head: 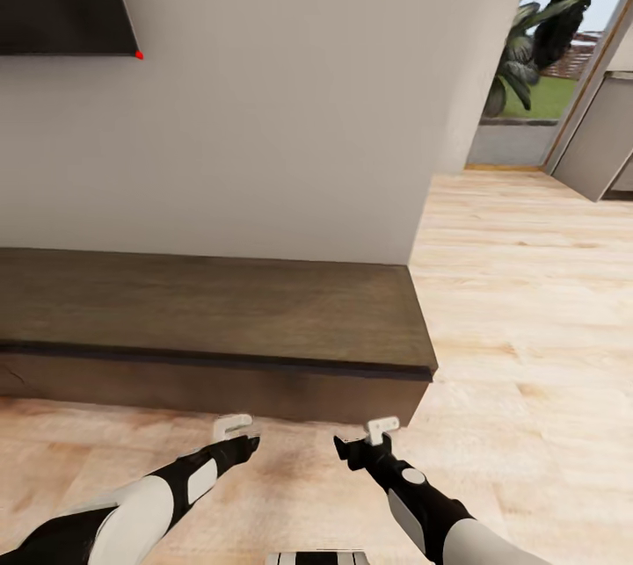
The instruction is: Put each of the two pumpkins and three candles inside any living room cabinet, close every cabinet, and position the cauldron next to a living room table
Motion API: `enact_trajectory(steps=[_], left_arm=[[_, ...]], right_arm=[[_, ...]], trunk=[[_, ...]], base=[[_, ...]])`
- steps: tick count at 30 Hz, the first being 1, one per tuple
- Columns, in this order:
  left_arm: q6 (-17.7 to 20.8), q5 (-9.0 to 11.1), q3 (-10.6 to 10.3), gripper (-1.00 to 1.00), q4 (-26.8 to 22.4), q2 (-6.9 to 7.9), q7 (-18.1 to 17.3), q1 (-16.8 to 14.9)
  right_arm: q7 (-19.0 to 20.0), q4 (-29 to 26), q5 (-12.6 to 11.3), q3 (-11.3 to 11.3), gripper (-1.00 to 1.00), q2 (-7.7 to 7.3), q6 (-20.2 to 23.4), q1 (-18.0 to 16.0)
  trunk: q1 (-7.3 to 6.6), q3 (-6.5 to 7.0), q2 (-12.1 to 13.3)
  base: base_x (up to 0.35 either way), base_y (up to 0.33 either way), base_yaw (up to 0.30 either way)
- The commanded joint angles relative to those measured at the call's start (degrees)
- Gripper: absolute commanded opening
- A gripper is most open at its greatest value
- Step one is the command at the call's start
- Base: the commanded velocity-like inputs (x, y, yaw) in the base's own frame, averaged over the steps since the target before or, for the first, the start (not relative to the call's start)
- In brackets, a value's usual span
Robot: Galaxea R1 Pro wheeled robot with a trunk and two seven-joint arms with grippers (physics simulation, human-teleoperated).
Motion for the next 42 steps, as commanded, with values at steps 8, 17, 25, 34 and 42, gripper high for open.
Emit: enact_trajectory(steps=[8,17,25,34,42], left_arm=[[-0.1,0.6,0.1,1.0,0.5,0.09,-0.2,-0.1],[0.0,0.7,0.2,1.0,0.9,0.05,-0.2,-0.1],[0.0,0.8,0.2,1.0,1.1,0.01,-0.3,-0.1],[0.1,2.6,0.2,1.0,1.1,0.1,-0.4,-0.1],[0.0,3.4,0.3,1.0,1.1,0.16,-0.3,-0.1]], right_arm=[[0.2,0.1,-0.6,2.4,1.0,-0.03,3.3,0.0],[0.1,0.1,-0.7,7.5,1.0,-0.02,5.6,0.0],[0.1,0.9,-0.7,8.2,1.0,0.01,5.7,0.0],[0.2,2.8,-0.8,8.2,1.0,0.0,5.5,0.0],[0.1,2.9,-0.6,8.3,1.0,0.09,5.9,0.0]], trunk=[[-0.24,1.74,0.1],[-0.47,3.73,0.2],[-0.68,5.51,0.3],[-1.1,7.46,0.8],[-2.86,8.89,4.0]], base=[[-0.264,-0.208,0.28],[-0.104,-0.1,0.292],[-0.005,-0.005,0.294],[0.0,0.0,0.28],[0.0,0.0,0.054]])
